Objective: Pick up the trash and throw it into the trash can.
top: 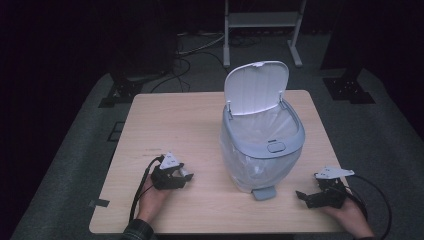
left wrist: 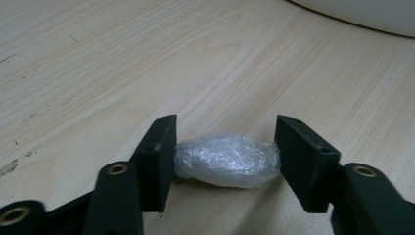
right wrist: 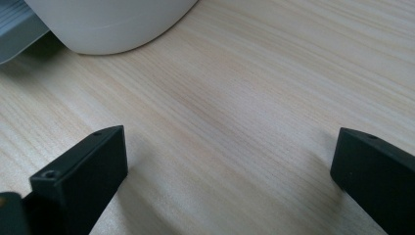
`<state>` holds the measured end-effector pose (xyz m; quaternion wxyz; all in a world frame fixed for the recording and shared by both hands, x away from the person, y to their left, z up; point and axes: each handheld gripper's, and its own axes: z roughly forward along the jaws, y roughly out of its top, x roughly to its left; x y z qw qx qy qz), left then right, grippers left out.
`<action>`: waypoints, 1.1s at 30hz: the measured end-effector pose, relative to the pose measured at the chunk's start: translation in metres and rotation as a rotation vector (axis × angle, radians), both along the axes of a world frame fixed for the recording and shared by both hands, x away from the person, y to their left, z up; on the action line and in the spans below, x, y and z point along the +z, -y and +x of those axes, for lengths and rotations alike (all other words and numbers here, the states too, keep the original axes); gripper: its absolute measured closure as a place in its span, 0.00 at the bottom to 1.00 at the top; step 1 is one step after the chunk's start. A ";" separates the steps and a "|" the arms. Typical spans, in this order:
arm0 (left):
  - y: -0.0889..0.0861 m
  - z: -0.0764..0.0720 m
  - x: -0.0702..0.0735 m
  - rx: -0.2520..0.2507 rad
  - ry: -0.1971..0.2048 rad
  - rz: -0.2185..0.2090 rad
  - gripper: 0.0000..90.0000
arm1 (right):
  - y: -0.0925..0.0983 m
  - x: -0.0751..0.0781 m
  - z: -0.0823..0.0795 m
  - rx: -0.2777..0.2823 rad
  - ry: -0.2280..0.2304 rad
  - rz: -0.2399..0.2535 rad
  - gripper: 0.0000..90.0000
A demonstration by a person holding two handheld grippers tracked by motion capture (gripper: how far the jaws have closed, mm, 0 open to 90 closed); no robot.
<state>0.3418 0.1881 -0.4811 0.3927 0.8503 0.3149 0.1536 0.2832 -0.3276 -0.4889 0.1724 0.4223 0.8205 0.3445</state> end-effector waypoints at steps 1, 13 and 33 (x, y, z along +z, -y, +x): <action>0.000 0.000 0.000 0.000 0.000 0.000 0.50 | 0.000 0.000 0.000 0.000 0.000 0.000 0.00; -0.001 0.000 0.000 -0.013 0.000 -0.004 0.51 | 0.000 0.000 0.000 0.000 0.000 0.000 0.00; -0.004 -0.004 0.009 -0.063 -0.039 -0.072 0.50 | 0.000 0.000 0.000 0.000 0.000 0.000 0.00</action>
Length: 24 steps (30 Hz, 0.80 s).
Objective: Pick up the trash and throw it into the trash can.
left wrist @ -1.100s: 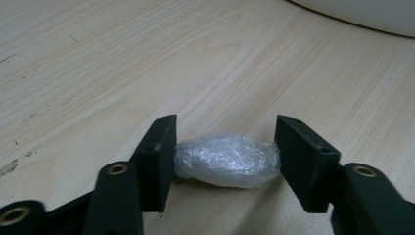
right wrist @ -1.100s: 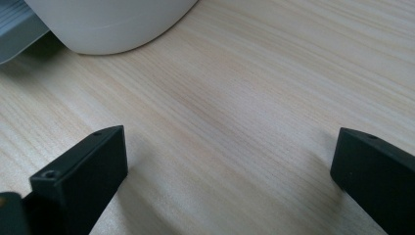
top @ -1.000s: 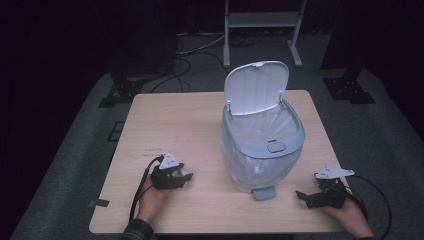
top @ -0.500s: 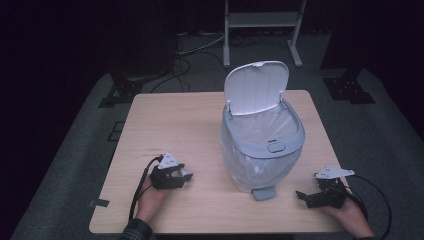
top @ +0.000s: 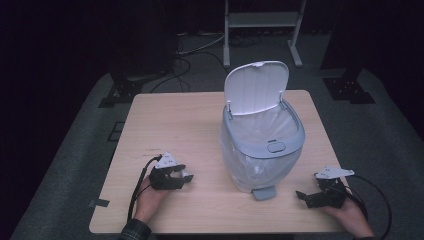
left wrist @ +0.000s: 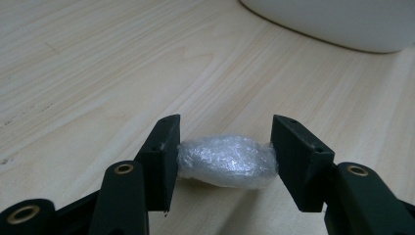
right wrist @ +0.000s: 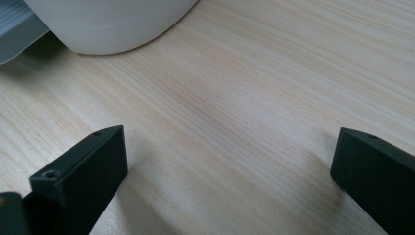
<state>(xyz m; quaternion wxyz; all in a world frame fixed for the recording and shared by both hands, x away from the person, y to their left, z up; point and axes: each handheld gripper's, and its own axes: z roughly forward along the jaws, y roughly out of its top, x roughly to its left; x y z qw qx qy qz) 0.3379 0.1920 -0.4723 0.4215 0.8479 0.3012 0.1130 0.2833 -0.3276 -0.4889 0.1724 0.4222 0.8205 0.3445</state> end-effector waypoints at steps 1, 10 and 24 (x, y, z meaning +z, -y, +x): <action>0.000 0.000 0.002 -0.009 -0.001 -0.001 0.50 | 0.000 0.000 0.000 0.000 0.000 0.000 0.00; 0.004 -0.004 0.010 -0.024 -0.009 -0.018 0.50 | 0.000 0.000 0.000 0.000 0.000 0.000 0.00; 0.004 -0.007 0.029 -0.059 0.001 -0.046 0.50 | 0.000 0.000 0.000 0.000 0.000 0.000 0.00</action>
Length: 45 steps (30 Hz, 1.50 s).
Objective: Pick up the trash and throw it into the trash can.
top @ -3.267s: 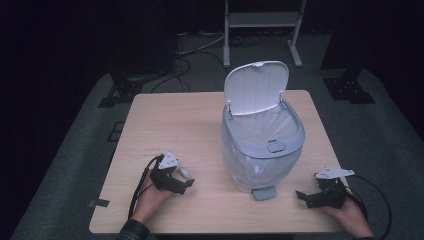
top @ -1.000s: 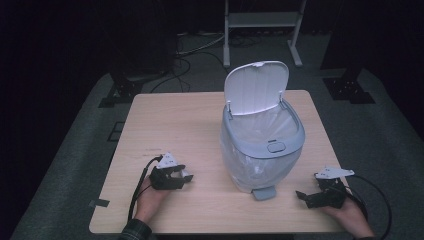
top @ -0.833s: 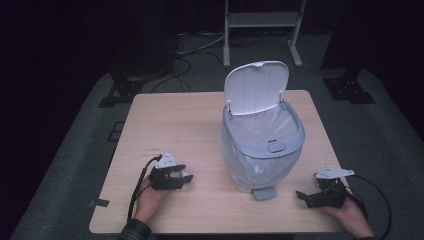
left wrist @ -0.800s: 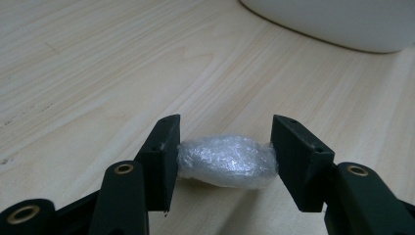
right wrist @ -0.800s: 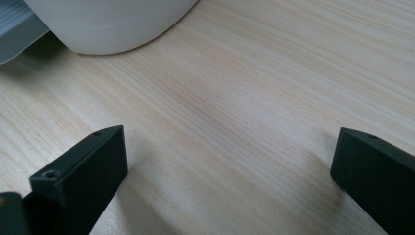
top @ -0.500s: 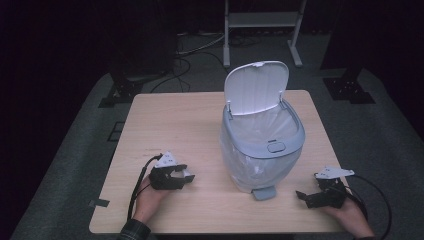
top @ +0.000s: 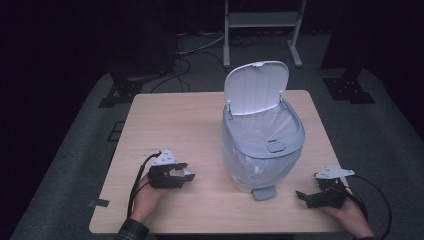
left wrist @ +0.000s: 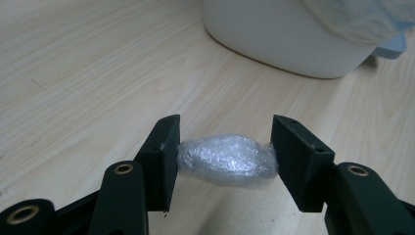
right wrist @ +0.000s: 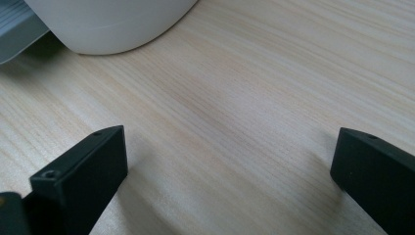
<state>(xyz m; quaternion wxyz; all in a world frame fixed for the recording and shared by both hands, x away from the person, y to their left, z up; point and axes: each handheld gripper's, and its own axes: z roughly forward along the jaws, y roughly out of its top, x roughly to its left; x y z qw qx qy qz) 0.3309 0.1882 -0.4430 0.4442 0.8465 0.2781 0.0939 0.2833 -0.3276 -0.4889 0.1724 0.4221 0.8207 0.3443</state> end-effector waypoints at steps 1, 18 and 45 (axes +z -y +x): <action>-0.001 0.000 0.001 -0.005 0.001 -0.014 0.50 | 0.000 0.000 0.000 0.000 0.000 0.000 0.00; 0.002 -0.004 0.034 -0.086 0.010 -0.064 0.50 | 0.000 0.000 0.000 0.000 0.001 0.000 0.00; 0.024 -0.002 0.097 -0.223 0.042 -0.140 0.50 | 0.000 0.000 0.000 0.000 0.001 0.000 0.00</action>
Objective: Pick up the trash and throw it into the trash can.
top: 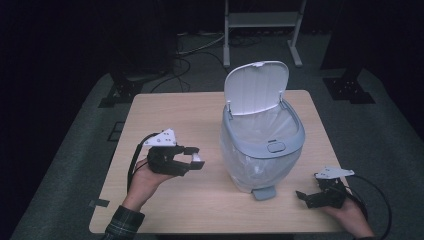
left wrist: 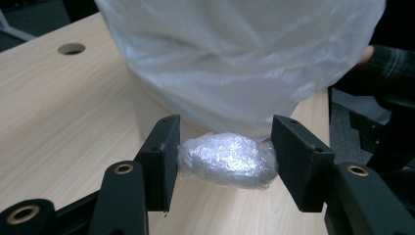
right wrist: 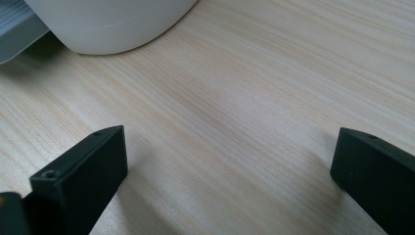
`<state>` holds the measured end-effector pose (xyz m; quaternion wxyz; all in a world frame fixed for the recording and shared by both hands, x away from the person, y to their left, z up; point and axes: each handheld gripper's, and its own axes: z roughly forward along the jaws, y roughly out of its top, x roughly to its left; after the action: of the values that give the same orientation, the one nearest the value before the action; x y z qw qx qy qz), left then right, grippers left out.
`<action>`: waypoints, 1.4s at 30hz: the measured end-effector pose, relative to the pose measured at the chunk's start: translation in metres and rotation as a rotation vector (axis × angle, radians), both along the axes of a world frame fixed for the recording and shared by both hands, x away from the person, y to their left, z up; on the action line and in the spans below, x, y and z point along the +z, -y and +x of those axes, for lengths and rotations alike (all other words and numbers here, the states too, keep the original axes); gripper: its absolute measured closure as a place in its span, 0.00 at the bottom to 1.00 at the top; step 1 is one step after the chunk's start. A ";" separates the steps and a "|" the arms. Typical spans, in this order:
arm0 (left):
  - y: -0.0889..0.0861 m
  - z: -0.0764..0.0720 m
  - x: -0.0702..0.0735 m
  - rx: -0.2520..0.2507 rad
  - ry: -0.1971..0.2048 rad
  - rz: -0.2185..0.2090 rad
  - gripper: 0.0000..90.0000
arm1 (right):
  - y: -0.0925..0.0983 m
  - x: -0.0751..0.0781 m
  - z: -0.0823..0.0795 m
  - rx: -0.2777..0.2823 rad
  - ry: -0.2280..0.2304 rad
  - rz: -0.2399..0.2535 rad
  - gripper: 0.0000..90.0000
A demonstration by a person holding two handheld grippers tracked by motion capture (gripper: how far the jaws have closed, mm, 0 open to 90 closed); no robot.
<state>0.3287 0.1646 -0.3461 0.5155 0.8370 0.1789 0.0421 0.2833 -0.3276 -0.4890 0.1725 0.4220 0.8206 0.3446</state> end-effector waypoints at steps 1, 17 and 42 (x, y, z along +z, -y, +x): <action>0.001 0.000 0.002 -0.004 0.001 0.000 0.50 | 0.000 0.000 0.000 0.000 0.000 0.000 0.00; 0.013 0.004 0.046 -0.065 0.027 -0.042 0.50 | 0.000 0.000 0.000 0.000 0.000 0.000 0.00; 0.061 0.015 0.111 -0.154 0.087 -0.074 0.50 | 0.000 0.000 0.000 0.000 0.000 0.000 0.00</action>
<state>0.3437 0.1032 -0.2353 0.5549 0.8261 0.0929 0.0319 0.2833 -0.3276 -0.4890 0.1725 0.4220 0.8206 0.3447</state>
